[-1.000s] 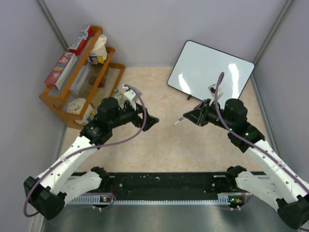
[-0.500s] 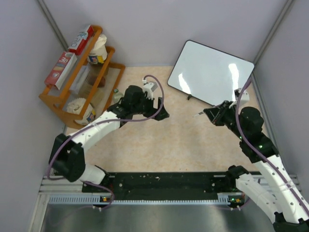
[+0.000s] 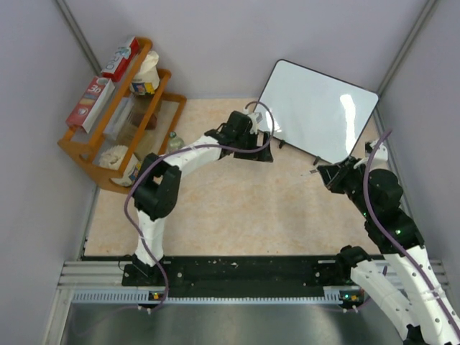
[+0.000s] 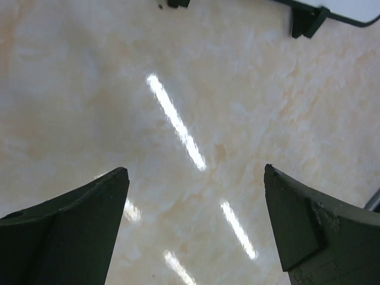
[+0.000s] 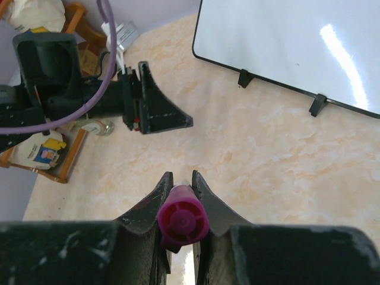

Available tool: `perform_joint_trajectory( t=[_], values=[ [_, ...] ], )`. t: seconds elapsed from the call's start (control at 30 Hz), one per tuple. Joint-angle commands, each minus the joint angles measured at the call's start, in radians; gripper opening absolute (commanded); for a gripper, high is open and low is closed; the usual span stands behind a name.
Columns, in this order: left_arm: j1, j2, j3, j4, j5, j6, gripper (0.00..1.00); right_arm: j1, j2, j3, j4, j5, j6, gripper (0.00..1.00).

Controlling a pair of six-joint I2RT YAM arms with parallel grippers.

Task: Write a sentence on the whiteboard
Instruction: Adjust the whiteboard stand at the center of the board.

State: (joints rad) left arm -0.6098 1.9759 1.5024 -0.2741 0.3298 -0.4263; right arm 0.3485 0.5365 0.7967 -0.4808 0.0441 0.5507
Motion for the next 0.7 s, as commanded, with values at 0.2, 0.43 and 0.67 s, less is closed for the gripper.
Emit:
perform_joint_trajectory(
  t=[0.2,0.43,0.67],
  values=[
    [-0.079,0.343,0.541,-0.269,-0.233,0.063,0.96,-0.017,-0.01,0.001,-0.015,0.002,0.002,0.0],
    [-0.093,0.415,0.593,-0.22,-0.279,0.083,0.86,-0.019,-0.009,0.001,-0.018,-0.003,0.0,0.0],
    [-0.12,0.527,0.74,-0.235,-0.321,0.121,0.84,-0.02,-0.012,0.007,-0.019,-0.001,-0.003,0.0]
  ],
)
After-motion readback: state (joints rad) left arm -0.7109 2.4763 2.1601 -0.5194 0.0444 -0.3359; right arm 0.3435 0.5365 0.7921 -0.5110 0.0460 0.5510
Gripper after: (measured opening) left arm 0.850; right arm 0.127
